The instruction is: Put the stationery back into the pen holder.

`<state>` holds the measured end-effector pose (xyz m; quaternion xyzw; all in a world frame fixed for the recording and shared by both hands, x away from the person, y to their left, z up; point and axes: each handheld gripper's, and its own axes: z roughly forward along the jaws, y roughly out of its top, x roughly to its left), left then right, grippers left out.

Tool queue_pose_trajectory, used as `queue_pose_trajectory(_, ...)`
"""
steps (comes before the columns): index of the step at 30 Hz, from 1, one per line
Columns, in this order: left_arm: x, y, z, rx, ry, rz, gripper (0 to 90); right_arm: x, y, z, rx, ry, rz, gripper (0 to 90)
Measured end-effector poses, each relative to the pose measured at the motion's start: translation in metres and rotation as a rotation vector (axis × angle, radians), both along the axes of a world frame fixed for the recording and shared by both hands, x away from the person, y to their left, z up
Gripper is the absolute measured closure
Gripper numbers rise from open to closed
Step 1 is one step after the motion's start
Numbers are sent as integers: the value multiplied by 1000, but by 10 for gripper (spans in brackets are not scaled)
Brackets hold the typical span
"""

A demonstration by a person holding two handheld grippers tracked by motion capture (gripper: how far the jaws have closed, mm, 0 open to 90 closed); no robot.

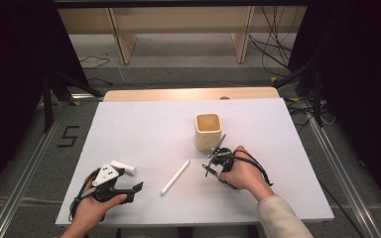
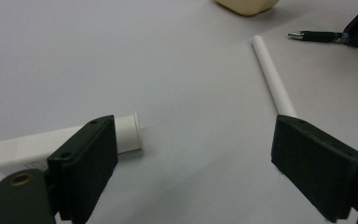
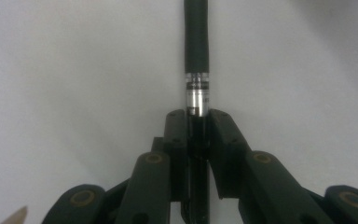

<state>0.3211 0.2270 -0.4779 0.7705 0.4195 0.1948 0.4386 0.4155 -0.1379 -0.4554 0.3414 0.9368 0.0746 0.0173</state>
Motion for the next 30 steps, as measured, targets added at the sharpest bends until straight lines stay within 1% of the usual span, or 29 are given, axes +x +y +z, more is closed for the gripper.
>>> queue_pose_trajectory(9,0,0,0,2,1,-1,143,-1,-5,0,35,-5,-13,788)
queue_pose_trajectory(17,0,0,0,1,1,0,143,-3,-8,0,51,-7,-17,790)
queue_pose_trajectory(24,0,0,0,1,1,-1,144,-4,-12,1,74,-21,-26,792)
queue_pose_trajectory(30,0,0,0,0,1,2,144,-6,-15,4,106,-30,-33,794)
